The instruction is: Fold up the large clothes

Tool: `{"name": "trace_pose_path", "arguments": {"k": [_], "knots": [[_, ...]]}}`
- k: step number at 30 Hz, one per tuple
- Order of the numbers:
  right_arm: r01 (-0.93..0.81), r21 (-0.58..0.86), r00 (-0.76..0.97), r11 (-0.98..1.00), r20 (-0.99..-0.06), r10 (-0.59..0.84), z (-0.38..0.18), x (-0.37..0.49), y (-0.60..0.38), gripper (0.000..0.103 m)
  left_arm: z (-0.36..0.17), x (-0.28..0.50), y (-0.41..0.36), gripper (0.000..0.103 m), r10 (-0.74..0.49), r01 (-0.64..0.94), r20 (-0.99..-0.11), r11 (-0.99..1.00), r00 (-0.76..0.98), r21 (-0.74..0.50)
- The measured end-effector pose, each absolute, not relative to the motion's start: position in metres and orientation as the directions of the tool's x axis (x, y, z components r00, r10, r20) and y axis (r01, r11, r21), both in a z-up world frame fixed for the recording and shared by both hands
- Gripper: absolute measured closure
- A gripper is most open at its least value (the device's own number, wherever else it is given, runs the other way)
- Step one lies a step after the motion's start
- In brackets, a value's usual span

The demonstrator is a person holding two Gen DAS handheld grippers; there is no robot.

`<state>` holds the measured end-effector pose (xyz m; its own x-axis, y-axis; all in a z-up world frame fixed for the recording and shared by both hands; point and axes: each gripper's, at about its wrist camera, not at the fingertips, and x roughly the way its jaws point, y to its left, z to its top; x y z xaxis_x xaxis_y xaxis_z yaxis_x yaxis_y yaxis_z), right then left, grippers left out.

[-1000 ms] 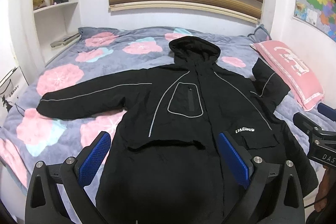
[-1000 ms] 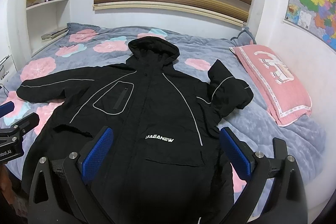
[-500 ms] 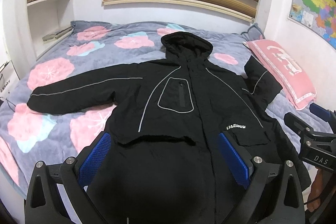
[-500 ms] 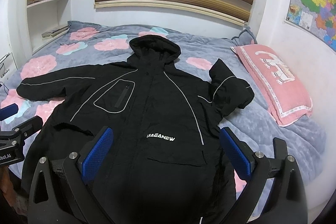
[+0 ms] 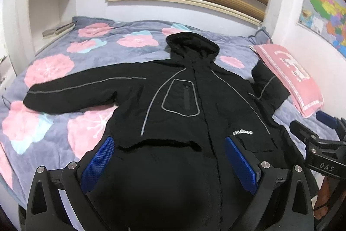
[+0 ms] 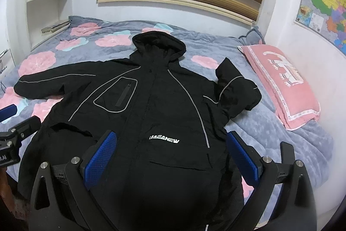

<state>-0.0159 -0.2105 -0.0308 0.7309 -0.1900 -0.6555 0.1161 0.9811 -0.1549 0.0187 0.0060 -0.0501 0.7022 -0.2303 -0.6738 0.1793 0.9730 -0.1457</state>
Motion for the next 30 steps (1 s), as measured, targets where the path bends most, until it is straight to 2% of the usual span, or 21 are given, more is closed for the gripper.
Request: {"name": "trace_pose_path", "arguments": {"k": [7, 12, 15, 21, 25, 30], "knots": [[0.064, -0.128, 0.756, 0.990, -0.641, -0.131, -0.027, 0.013, -0.174, 0.001, -0.062, 0.049, 0.079, 0.002, -0.181, 0.050, -0.665, 0.976, 0.724, -0.211], [-0.035, 0.039, 0.834, 0.999, -0.549, 0.050, -0.012, 0.045, -0.151, 0.001, -0.062, 0.078, 0.164, 0.002, -0.049, -0.099, -0.629, 0.975, 0.776, -0.199], [-0.116, 0.112, 0.833, 0.987, -0.530, 0.158, -0.021, 0.082, -0.137, 0.001, -0.067, 0.102, 0.237, 0.002, 0.048, -0.213, -0.603, 0.955, 0.796, -0.205], [-0.266, 0.196, 0.766, 0.944, -0.551, 0.331, -0.072, 0.160, -0.097, 0.003, -0.103, 0.155, 0.359, 0.002, 0.052, -0.316, -0.625, 0.893, 0.779, -0.319], [-0.239, 0.171, 0.726, 0.956, -0.622, 0.293, -0.122, 0.199, -0.082, 0.003, -0.143, 0.187, 0.411, 0.002, 0.002, -0.367, -0.651, 0.827, 0.759, -0.425], [-0.218, 0.178, 0.677, 0.959, -0.680, 0.280, -0.175, 0.218, -0.079, 0.003, -0.176, 0.222, 0.432, 0.002, 0.004, -0.410, -0.680, 0.800, 0.733, -0.438]]}}
